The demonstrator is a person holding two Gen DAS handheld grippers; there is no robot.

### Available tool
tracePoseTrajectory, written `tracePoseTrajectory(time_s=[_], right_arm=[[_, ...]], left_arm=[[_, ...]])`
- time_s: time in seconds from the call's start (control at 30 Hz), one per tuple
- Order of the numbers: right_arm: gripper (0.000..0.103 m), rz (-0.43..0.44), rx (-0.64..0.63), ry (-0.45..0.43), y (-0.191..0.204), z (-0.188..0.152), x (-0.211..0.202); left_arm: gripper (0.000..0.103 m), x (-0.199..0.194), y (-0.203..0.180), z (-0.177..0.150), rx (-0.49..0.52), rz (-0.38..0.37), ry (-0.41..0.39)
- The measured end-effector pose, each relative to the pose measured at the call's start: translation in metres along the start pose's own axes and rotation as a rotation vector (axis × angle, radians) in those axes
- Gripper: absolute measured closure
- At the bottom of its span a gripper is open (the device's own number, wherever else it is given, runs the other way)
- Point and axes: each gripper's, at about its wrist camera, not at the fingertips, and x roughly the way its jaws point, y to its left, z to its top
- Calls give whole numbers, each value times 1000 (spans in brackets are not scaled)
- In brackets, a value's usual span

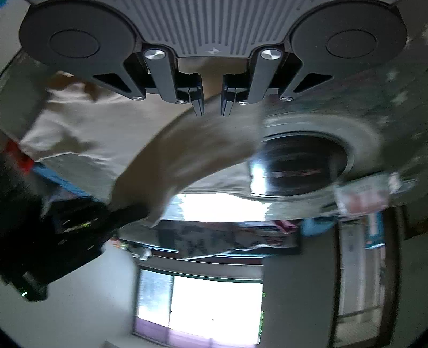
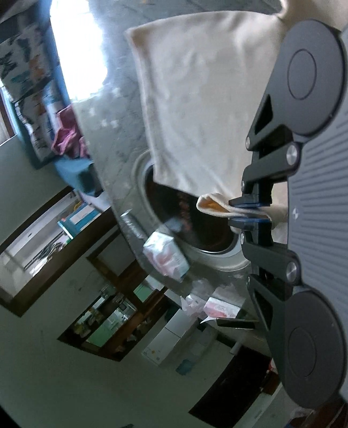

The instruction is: Fold clothes

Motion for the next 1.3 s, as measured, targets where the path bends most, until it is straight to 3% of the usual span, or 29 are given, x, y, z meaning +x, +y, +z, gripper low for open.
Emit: tracePoseTrajectory(time_s=[0.13, 0.23, 0.53, 0.67, 0.7, 0.8, 1.13, 1.3], right_arm=[[97, -6, -47, -20, 13, 8, -7], [97, -11, -71, -36, 19, 11, -13], [97, -38, -107, -88, 30, 16, -34], [97, -78, -97, -113, 25, 12, -46], [97, -91, -95, -118, 23, 10, -48], [97, -148, -81, -119, 12, 3, -51], [97, -324, -53, -72, -28, -33, -36], [93, -431, -82, -34, -47, -51, -25]], left_arm=[[86, -5, 9, -9, -5, 59, 1], [77, -4, 9, -14, -1, 73, 12], [67, -9, 4, -18, 32, 40, 13], [72, -9, 2, -20, 66, 24, 18], [81, -9, 2, -20, 74, 21, 20], [94, -10, 0, -21, 98, 10, 14], [96, -9, 0, -23, 136, 6, 41], [95, -13, 9, -17, 113, -50, 71]])
